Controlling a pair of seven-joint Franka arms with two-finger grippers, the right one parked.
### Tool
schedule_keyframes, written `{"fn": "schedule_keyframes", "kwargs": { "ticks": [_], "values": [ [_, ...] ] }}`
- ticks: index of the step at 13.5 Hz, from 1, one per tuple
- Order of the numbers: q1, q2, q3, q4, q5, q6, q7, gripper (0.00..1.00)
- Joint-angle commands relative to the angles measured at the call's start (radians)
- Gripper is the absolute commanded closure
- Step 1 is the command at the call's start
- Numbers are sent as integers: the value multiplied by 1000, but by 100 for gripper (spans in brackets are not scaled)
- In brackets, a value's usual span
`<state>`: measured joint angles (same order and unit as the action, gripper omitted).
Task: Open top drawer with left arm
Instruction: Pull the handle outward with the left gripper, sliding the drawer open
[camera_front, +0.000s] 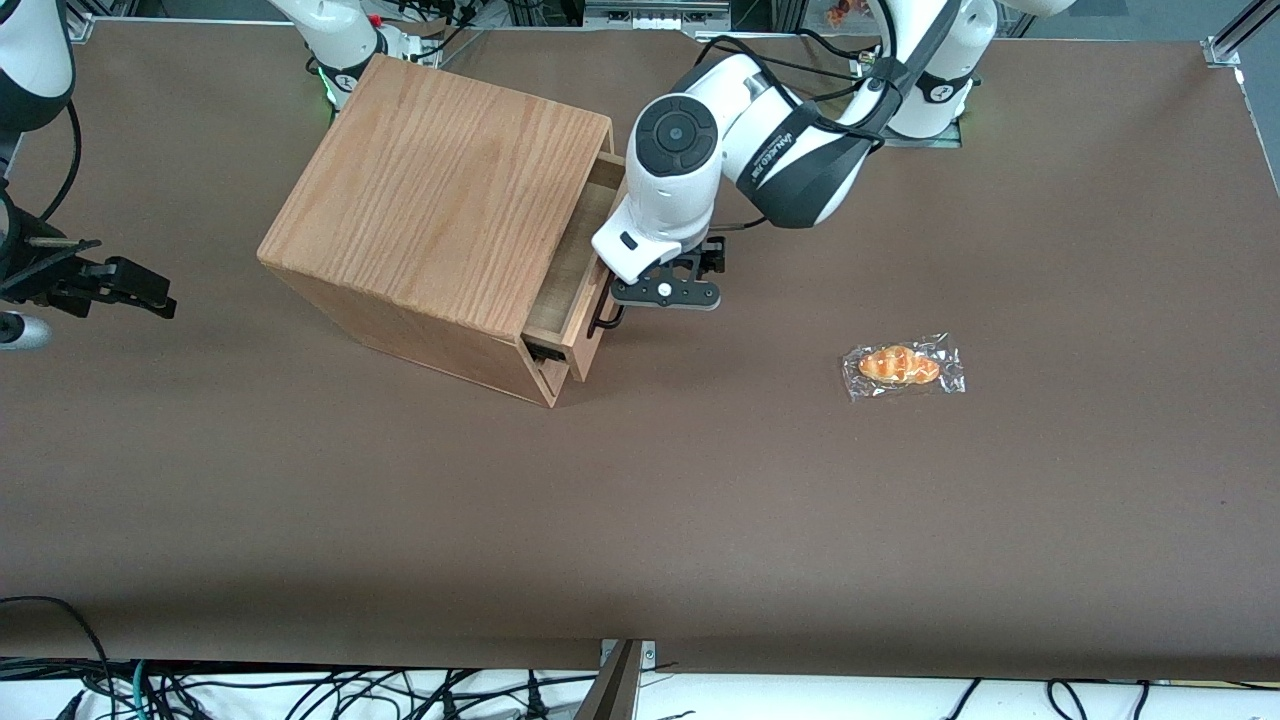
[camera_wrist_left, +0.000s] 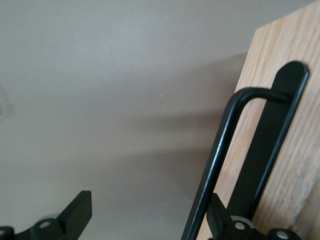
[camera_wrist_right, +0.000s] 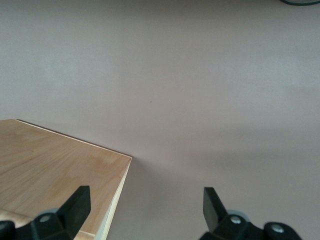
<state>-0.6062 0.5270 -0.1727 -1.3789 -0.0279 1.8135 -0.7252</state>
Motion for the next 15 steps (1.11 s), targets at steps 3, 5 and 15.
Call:
{"fn": "schedule_keyframes", "kwargs": {
  "ticks": [3,5,15],
  "values": [
    [20,-9,5,0,45,-28,26,0],
    [29,-15,5,0,45,-51,56,0],
    [57,-24,5,-2,46,-94,112,0]
  ]
}}
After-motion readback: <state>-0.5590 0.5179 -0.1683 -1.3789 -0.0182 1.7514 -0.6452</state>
